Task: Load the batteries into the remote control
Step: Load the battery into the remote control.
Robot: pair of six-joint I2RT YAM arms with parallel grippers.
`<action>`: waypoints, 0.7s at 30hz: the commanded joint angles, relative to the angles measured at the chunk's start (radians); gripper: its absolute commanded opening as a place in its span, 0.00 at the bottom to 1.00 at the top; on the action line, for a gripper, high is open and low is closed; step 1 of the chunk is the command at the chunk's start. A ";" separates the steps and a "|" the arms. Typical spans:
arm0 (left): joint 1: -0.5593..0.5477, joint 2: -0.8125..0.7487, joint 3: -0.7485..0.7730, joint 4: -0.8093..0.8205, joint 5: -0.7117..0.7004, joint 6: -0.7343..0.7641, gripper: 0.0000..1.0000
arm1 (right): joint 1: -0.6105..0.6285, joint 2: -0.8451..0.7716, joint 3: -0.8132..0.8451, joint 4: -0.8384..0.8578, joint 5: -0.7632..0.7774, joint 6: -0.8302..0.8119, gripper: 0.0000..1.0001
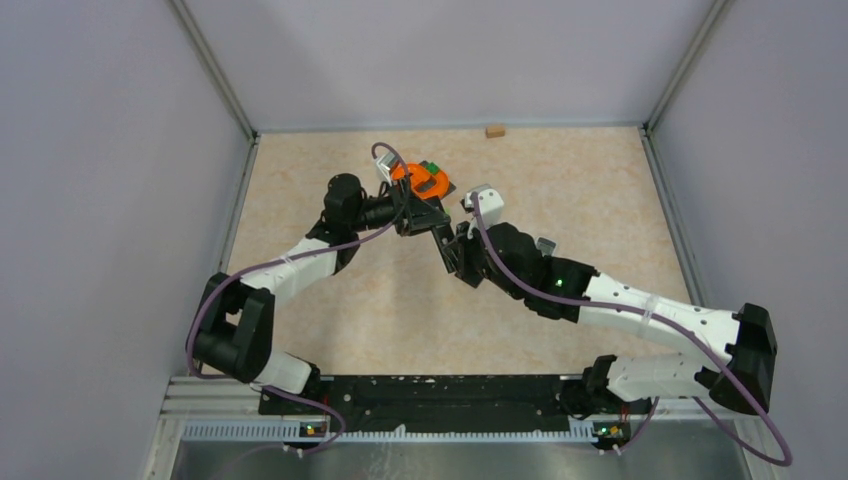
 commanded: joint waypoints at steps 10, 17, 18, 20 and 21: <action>0.002 -0.011 0.008 0.092 0.002 -0.020 0.00 | 0.015 -0.034 0.067 -0.070 0.028 0.028 0.24; 0.003 -0.014 0.008 0.089 0.001 -0.011 0.00 | 0.015 -0.055 0.093 -0.077 0.045 0.047 0.33; 0.003 -0.014 0.008 0.087 0.001 -0.007 0.00 | 0.015 -0.061 0.099 -0.080 0.048 0.054 0.36; 0.003 -0.015 0.009 0.083 -0.002 0.001 0.00 | 0.015 -0.074 0.110 -0.087 0.056 0.071 0.42; 0.004 -0.017 0.012 0.082 -0.004 0.006 0.00 | 0.016 -0.082 0.114 -0.092 0.062 0.084 0.47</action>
